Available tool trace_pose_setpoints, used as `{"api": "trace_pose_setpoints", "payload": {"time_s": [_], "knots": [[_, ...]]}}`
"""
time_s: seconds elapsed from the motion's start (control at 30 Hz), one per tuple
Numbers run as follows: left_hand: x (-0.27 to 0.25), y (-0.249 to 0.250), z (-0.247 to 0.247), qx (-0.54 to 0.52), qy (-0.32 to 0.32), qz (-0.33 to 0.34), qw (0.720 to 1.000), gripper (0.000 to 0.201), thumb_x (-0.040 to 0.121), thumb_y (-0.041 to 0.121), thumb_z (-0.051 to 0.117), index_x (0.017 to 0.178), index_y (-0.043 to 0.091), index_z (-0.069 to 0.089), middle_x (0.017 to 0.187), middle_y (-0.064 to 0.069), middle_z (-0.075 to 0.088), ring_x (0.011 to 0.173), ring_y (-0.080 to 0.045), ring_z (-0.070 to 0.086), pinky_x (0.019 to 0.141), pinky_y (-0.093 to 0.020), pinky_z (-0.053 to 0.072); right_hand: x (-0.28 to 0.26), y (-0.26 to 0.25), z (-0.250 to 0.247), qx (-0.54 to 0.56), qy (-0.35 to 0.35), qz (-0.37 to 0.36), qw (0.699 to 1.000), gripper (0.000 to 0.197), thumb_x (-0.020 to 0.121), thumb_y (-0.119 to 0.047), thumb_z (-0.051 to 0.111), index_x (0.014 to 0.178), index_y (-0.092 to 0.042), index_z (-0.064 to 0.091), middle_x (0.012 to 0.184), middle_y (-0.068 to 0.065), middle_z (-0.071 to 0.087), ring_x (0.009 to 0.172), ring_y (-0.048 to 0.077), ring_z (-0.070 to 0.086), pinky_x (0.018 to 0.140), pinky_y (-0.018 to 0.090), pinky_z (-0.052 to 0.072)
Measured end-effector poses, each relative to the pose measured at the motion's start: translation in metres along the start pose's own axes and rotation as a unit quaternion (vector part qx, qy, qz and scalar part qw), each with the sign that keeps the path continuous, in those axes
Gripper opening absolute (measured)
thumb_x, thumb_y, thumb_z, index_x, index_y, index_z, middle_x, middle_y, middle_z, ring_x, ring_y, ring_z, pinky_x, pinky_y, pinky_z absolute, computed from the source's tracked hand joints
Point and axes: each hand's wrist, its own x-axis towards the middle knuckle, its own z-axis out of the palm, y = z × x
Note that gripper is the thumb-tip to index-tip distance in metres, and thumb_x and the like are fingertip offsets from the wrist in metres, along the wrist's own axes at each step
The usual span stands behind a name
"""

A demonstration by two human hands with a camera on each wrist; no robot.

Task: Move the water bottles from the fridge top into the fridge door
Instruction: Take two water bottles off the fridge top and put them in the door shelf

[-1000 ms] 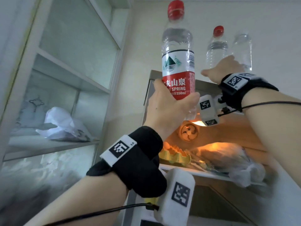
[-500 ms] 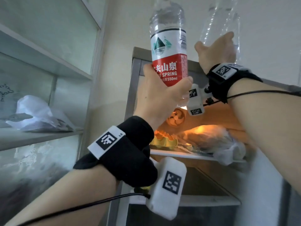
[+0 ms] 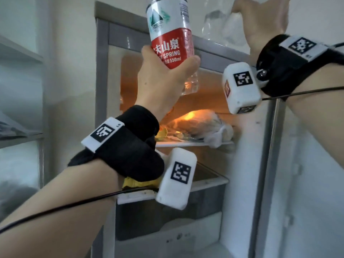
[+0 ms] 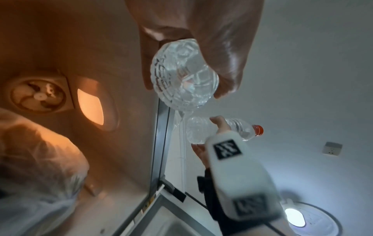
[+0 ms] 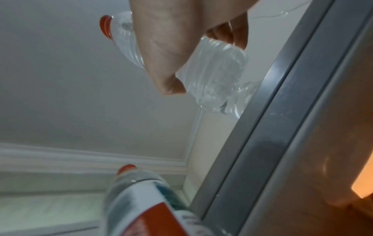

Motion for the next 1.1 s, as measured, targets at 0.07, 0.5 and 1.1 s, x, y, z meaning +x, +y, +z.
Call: {"api": "trace_pose_setpoints", "payload": {"time_s": [0.07,0.5,1.1], "knots": [[-0.005,-0.004,0.009,-0.033,-0.021,0.000,0.999,0.060,0.075,0.034,0.076,0.120,0.018,0.040,0.112,-0.002,0.061,0.097,-0.017,0.070,0.079,-0.036,0.062,-0.013,0.005,-0.025,0.008,-0.005,0.025,1.000,0.032,0.062,-0.033,0.068,0.081,-0.029,0.042,0.075,-0.011,0.043,0.064,0.008,0.040,0.064,0.021,0.038],[-0.075,-0.061,0.101,-0.170,-0.134,-0.052,0.975,0.057,0.078,0.032,0.072,0.119,0.016,0.037,0.106,0.001,0.057,0.096,-0.015,0.065,0.081,-0.030,0.060,-0.145,0.112,-0.157,-0.120,0.024,0.180,0.976,0.086,0.051,-0.025,0.080,0.126,-0.010,0.040,0.104,-0.003,0.062,0.093,0.013,0.061,0.091,0.037,0.052],[-0.253,-0.212,0.192,-0.215,-0.310,-0.297,0.877,0.073,0.060,0.004,0.083,0.122,0.001,0.044,0.110,-0.016,0.066,0.093,-0.022,0.068,0.077,-0.024,0.057,-0.324,0.251,-0.259,-0.247,0.018,0.361,0.899,0.067,0.053,-0.022,0.084,0.110,-0.012,0.051,0.088,-0.014,0.059,0.081,0.005,0.062,0.074,0.028,0.052]]}}
